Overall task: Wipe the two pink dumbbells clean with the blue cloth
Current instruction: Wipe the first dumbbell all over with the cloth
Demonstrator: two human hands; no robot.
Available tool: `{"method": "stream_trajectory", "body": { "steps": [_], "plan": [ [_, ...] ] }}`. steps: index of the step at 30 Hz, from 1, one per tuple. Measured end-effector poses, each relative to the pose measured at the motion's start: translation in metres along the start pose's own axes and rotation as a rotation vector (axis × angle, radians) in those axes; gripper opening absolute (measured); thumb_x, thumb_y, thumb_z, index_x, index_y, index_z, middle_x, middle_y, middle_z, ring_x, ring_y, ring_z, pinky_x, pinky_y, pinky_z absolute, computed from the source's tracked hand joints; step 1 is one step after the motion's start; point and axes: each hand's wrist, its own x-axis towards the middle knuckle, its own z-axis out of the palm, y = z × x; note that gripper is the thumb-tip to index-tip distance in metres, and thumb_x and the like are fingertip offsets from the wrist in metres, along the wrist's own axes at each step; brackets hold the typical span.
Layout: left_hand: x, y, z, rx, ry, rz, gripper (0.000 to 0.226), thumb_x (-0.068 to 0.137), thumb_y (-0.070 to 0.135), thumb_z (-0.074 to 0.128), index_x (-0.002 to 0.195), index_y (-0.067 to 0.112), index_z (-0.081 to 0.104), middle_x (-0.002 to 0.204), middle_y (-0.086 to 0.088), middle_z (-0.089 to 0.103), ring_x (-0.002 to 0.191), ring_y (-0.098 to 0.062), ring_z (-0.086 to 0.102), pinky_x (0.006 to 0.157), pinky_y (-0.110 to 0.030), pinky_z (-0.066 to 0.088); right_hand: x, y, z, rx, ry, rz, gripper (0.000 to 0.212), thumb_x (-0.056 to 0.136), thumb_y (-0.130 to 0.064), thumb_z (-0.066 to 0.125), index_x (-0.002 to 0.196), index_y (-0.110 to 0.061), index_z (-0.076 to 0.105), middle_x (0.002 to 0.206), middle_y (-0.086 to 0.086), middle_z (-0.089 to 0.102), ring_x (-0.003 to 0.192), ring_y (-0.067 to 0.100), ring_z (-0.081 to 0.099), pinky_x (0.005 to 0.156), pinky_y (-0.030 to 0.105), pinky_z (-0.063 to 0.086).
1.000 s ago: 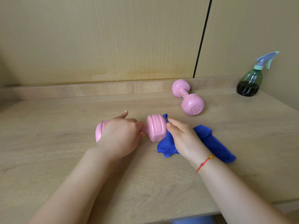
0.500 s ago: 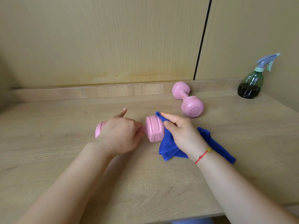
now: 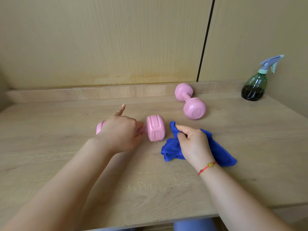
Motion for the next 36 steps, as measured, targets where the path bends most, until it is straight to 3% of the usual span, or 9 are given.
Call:
{"method": "stream_trajectory", "body": {
  "steps": [2, 4, 7, 10, 15, 22, 28, 32, 36],
  "plan": [
    [-0.001, -0.003, 0.004, 0.090, -0.010, 0.028, 0.035, 0.088, 0.043, 0.034, 0.097, 0.028, 0.063, 0.085, 0.003, 0.062, 0.089, -0.024, 0.060, 0.123, -0.048, 0.005, 0.005, 0.001, -0.001, 0.057, 0.034, 0.000, 0.032, 0.096, -0.005, 0.049, 0.121, -0.013, 0.067, 0.097, 0.009, 0.072, 0.092, 0.026, 0.061, 0.076, 0.022, 0.042],
    [-0.001, -0.004, 0.011, 0.157, -0.008, 0.026, 0.026, 0.087, 0.033, 0.059, 0.111, 0.027, 0.067, 0.088, 0.000, 0.062, 0.088, -0.026, 0.060, 0.120, -0.049, 0.009, 0.006, 0.000, -0.002, 0.094, 0.052, -0.011, 0.032, 0.096, -0.008, 0.052, 0.123, -0.017, 0.066, 0.100, 0.002, 0.072, 0.094, 0.020, 0.062, 0.081, 0.020, 0.044],
    [0.001, -0.009, 0.017, 0.109, 0.072, 0.029, 0.014, 0.074, 0.023, 0.074, 0.087, 0.022, 0.070, 0.067, 0.002, 0.058, 0.065, -0.024, 0.060, 0.118, -0.046, 0.019, 0.004, -0.002, 0.000, 0.096, 0.028, -0.052, 0.033, 0.096, -0.007, 0.053, 0.125, -0.018, 0.065, 0.108, -0.009, 0.068, 0.103, 0.007, 0.059, 0.085, 0.006, 0.038],
    [0.000, -0.010, 0.017, 0.037, 0.093, -0.007, 0.006, 0.081, 0.024, 0.067, 0.083, 0.019, 0.064, 0.067, 0.004, 0.059, 0.066, -0.023, 0.061, 0.121, -0.037, 0.006, 0.005, -0.002, 0.003, 0.085, 0.007, -0.085, 0.034, 0.096, -0.004, 0.053, 0.125, -0.016, 0.065, 0.112, -0.012, 0.065, 0.106, 0.002, 0.056, 0.085, -0.002, 0.033],
    [-0.008, -0.002, 0.008, 0.058, 0.052, 0.004, 0.013, 0.093, 0.029, 0.048, 0.091, 0.023, 0.059, 0.078, 0.008, 0.062, 0.078, -0.017, 0.062, 0.121, -0.036, -0.011, 0.006, -0.001, 0.004, 0.088, 0.004, -0.078, 0.033, 0.095, -0.003, 0.054, 0.123, -0.017, 0.066, 0.101, -0.018, 0.064, 0.101, 0.003, 0.058, 0.083, 0.001, 0.037],
    [-0.011, -0.003, -0.003, 0.040, -0.052, 0.043, 0.016, 0.099, 0.032, 0.040, 0.084, 0.029, 0.046, 0.082, 0.008, 0.064, 0.084, -0.014, 0.063, 0.119, -0.038, -0.015, 0.007, 0.003, 0.005, 0.097, 0.001, -0.086, 0.034, 0.095, -0.004, 0.055, 0.125, -0.017, 0.065, 0.111, -0.016, 0.065, 0.108, 0.001, 0.058, 0.090, 0.005, 0.037],
    [-0.002, -0.007, -0.006, -0.029, -0.235, -0.039, 0.024, 0.101, 0.035, 0.033, 0.082, 0.030, 0.047, 0.085, 0.007, 0.065, 0.094, -0.015, 0.061, 0.118, -0.056, -0.013, 0.006, 0.003, 0.006, 0.090, -0.011, -0.078, 0.033, 0.096, -0.006, 0.055, 0.124, -0.019, 0.065, 0.105, -0.021, 0.063, 0.106, -0.001, 0.057, 0.086, 0.001, 0.036],
    [-0.002, 0.002, -0.003, 0.101, -0.171, -0.090, 0.032, 0.104, 0.039, 0.027, 0.109, 0.037, 0.058, 0.102, 0.006, 0.056, 0.118, -0.018, 0.046, 0.112, -0.067, -0.015, 0.005, 0.003, 0.005, 0.095, -0.013, -0.091, 0.033, 0.096, -0.005, 0.055, 0.123, -0.020, 0.066, 0.105, -0.026, 0.062, 0.101, -0.007, 0.057, 0.085, 0.000, 0.036],
    [-0.009, 0.011, 0.005, 0.095, -0.083, -0.142, 0.025, 0.103, 0.029, 0.033, 0.104, 0.026, 0.058, 0.095, 0.007, 0.055, 0.106, -0.019, 0.052, 0.110, -0.073, -0.008, 0.004, 0.004, 0.007, 0.106, -0.015, -0.097, 0.032, 0.096, -0.006, 0.055, 0.123, -0.020, 0.066, 0.107, -0.026, 0.062, 0.108, -0.007, 0.056, 0.090, 0.001, 0.036]
  ]
}}
